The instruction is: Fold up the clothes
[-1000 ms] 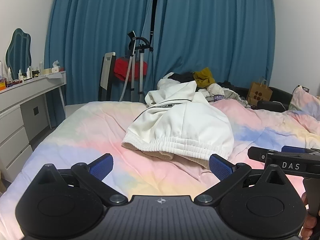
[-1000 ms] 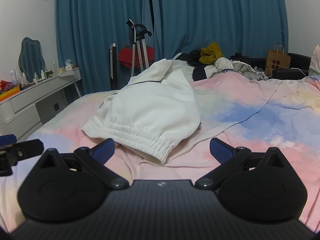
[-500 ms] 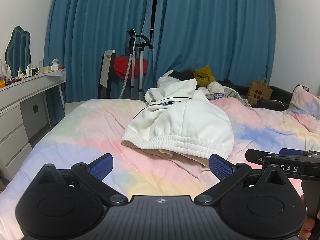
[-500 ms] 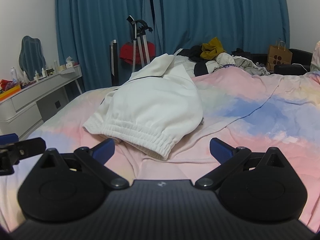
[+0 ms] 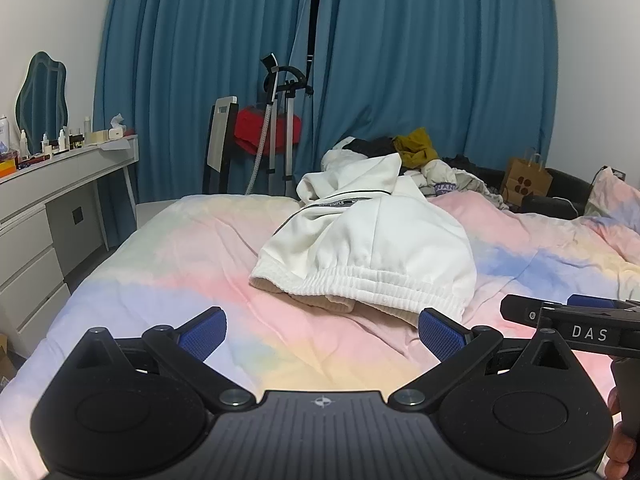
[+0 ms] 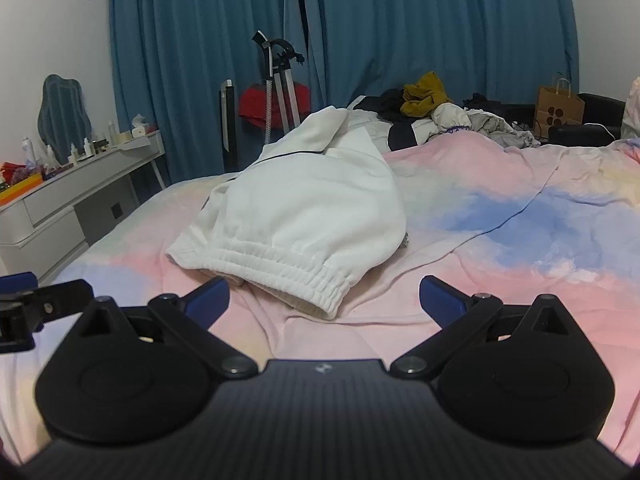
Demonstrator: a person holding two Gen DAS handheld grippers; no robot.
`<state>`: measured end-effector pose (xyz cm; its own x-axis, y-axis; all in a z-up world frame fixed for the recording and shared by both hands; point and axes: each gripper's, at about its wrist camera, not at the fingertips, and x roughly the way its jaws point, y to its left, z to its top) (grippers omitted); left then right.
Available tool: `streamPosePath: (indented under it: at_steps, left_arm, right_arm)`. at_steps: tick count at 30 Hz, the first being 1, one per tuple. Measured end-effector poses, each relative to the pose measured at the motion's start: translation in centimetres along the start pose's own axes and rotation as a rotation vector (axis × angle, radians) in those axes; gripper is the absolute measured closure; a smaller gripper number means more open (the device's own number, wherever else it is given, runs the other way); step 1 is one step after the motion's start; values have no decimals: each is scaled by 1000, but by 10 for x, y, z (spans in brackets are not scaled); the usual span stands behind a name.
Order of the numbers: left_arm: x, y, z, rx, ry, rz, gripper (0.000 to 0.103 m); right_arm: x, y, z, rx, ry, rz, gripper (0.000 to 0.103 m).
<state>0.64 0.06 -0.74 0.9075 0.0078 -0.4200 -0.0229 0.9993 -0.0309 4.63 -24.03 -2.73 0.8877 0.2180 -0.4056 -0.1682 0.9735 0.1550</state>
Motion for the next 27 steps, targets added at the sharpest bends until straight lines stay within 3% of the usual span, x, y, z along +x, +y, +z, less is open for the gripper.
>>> streamPosePath:
  at_steps: [27]
  left_arm:
    - [-1, 2, 2, -10, -10, 0, 0]
  right_arm:
    - [-7, 3, 2, -30, -35, -24, 0]
